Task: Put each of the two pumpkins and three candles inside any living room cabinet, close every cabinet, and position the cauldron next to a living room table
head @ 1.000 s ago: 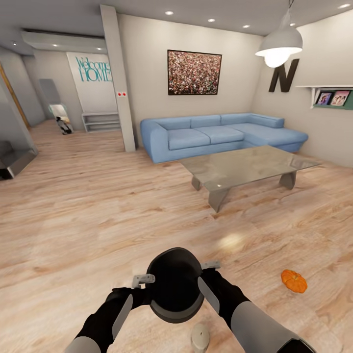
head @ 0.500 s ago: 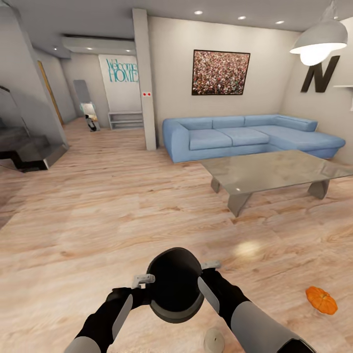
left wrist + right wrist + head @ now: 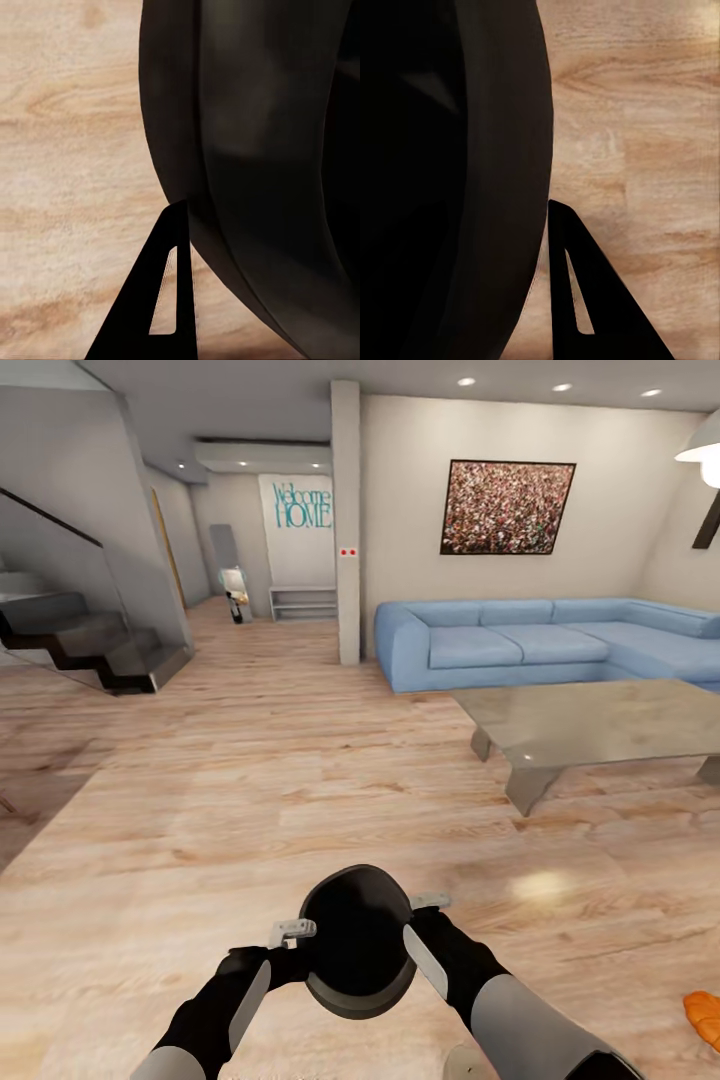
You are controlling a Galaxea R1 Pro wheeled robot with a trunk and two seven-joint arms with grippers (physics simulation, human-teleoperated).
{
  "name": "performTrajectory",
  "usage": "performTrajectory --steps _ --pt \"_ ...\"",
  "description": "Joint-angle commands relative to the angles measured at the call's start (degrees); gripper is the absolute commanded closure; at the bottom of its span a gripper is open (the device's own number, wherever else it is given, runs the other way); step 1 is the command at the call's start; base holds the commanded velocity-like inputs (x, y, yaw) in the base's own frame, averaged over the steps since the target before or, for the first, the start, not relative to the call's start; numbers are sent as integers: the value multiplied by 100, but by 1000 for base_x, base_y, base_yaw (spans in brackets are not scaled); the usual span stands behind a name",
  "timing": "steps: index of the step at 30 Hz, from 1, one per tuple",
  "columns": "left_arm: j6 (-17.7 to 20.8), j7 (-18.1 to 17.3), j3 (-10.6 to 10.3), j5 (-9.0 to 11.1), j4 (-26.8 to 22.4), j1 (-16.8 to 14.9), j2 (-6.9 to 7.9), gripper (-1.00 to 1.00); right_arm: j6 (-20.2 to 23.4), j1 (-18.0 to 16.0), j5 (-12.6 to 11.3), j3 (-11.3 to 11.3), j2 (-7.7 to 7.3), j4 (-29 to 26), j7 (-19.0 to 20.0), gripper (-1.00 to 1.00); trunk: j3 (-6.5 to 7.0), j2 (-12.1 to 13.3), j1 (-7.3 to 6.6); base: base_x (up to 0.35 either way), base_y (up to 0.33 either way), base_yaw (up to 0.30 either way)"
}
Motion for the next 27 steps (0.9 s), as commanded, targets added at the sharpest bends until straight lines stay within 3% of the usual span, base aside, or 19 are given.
performTrajectory --steps 1,9,27 --pt "31 -12 -10 216 -4 -5 -4 100 -45 -4 -186 33 40 -72 100 100 -5 -3 -1 0 0 281" --pt "31 -12 -11 217 -4 -5 -4 100 -45 -4 -187 33 40 -72 102 100 -5 -3 -1 106 77 221" --pt "31 -12 -13 214 -4 -5 -4 100 -48 -4 -187 34 45 -73 102 100 -5 -3 -1 222 213 5"
